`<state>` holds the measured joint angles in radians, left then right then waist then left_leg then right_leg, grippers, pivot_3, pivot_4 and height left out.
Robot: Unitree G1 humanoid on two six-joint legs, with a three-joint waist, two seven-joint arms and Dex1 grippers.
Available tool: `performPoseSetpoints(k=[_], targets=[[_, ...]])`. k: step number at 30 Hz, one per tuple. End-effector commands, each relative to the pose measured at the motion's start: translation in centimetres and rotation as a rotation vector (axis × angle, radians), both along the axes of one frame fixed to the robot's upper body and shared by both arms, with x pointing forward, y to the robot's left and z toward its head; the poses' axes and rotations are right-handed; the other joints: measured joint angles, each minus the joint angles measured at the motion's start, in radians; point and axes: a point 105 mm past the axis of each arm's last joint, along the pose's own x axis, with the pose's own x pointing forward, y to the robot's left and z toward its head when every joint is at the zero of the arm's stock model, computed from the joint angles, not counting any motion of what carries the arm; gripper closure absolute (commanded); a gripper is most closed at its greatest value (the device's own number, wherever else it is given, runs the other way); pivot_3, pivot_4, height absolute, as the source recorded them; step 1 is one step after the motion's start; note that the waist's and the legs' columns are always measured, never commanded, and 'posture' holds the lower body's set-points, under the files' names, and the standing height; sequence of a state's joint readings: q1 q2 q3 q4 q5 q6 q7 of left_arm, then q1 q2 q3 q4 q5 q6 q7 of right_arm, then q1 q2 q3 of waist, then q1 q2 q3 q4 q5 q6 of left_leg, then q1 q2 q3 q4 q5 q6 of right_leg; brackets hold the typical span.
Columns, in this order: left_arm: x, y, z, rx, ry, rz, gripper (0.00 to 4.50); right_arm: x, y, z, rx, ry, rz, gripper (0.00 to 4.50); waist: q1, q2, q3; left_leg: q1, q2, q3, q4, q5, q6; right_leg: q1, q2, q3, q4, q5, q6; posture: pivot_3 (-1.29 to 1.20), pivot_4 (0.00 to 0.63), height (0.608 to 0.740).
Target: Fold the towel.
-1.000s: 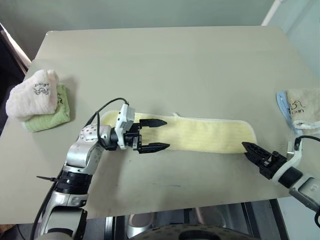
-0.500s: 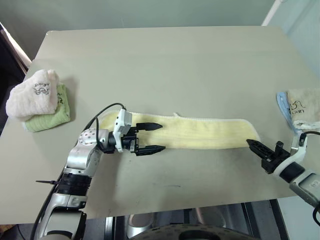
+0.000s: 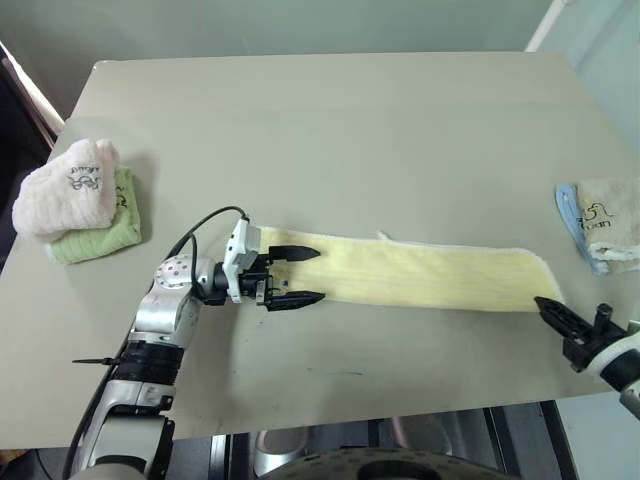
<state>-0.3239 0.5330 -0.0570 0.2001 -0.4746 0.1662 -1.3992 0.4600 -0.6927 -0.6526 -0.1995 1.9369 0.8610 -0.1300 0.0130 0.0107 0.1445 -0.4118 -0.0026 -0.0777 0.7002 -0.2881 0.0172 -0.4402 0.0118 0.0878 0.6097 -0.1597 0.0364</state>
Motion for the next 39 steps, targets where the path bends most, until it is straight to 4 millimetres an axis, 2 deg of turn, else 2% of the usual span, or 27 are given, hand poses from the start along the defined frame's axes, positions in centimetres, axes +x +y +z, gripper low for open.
performPoseSetpoints(k=[1,3,5,7,9,10,12,19,24,28,33,39], targets=[[0.2,0.2,0.7,-0.007,-0.041,-0.006,0.00,0.6,-1.3,2.4,-0.064,-0.097,-0.011,4.47,0.000,0.000,0.000,0.000,0.000,0.000,0.000,0.000,0.000,0.000,0.000,0.000,0.000,0.000,0.000,0.00,0.150,0.740],[0.6,0.2,1.1,-0.022,-0.054,0.012,0.00,1.1,-1.0,3.5,-0.101,-0.141,0.024,4.47,-0.001,0.000,0.000,0.000,0.000,0.000,0.000,0.000,0.000,0.000,0.000,0.000,0.000,0.000,0.000,0.00,0.150,0.740],[1.3,0.2,1.6,-0.029,-0.071,0.045,0.00,1.3,0.6,5.4,-0.136,-0.223,0.123,4.47,0.000,0.000,0.000,0.000,0.000,0.000,0.000,0.000,0.000,0.000,0.000,0.000,0.000,0.000,0.000,0.00,0.150,0.740],[1.8,0.2,1.8,-0.023,-0.079,0.069,0.00,1.3,1.7,6.1,-0.158,-0.258,0.188,4.47,-0.001,0.000,0.000,0.000,0.000,0.000,0.000,0.000,0.000,0.000,0.000,0.000,0.000,0.000,-0.001,0.00,0.150,0.740],[3.0,0.5,1.4,0.028,-0.125,0.140,0.00,1.1,3.5,6.7,-0.193,-0.265,0.294,4.47,0.000,0.001,-0.001,0.000,0.000,0.000,0.000,0.000,0.000,0.000,0.001,0.000,0.000,0.000,-0.001,0.00,0.150,0.740],[3.9,0.8,1.4,0.052,-0.151,0.197,0.00,0.8,5.1,6.7,-0.270,-0.259,0.402,4.47,0.000,0.001,-0.001,0.000,0.000,0.000,0.000,0.000,0.000,0.000,0.000,0.000,0.000,0.000,-0.001,0.00,0.150,0.740],[4.9,1.1,1.5,0.065,-0.176,0.255,0.00,0.5,6.8,6.5,-0.361,-0.247,0.520,4.47,-0.001,0.001,-0.001,0.000,0.000,0.001,0.000,0.000,0.000,0.000,0.000,0.000,0.000,0.000,-0.001,0.00,0.150,0.740],[5.2,0.9,1.5,0.070,-0.192,0.267,0.00,1.0,8.1,7.1,-0.471,-0.300,0.601,4.47,-0.001,0.001,-0.001,0.000,0.000,0.002,0.001,0.000,0.001,0.000,0.000,-0.001,0.000,0.000,0.000,0.00,0.150,0.740],[5.2,0.4,1.5,0.064,-0.203,0.272,0.00,1.7,10.7,7.9,-0.563,-0.359,0.737,4.47,-0.002,0.001,-0.001,0.000,0.000,0.003,0.001,0.000,0.001,0.000,0.000,-0.001,0.000,0.001,0.000,0.00,0.150,0.740],[5.3,0.3,1.5,0.062,-0.206,0.274,0.00,2.0,12.8,7.0,-0.581,-0.367,0.835,4.47,-0.003,0.001,-0.001,0.001,0.000,0.003,0.001,0.001,0.001,0.000,0.001,-0.001,0.001,0.003,0.004,0.00,0.150,0.740],[5.6,0.5,1.4,0.061,-0.212,0.279,0.00,2.5,15.4,4.4,-0.612,-0.351,0.935,4.47,-0.002,0.001,-0.001,0.001,0.000,0.003,0.002,0.002,0.001,0.001,0.000,-0.001,0.001,0.006,0.009,0.00,0.150,0.740],[5.7,0.9,1.0,0.066,-0.214,0.282,0.00,3.4,17.2,3.5,-0.605,-0.371,0.960,4.47,-0.003,0.001,-0.001,0.002,0.000,0.003,0.002,0.004,0.001,0.000,0.000,-0.001,0.001,0.007,0.010,0.00,0.150,0.740]])
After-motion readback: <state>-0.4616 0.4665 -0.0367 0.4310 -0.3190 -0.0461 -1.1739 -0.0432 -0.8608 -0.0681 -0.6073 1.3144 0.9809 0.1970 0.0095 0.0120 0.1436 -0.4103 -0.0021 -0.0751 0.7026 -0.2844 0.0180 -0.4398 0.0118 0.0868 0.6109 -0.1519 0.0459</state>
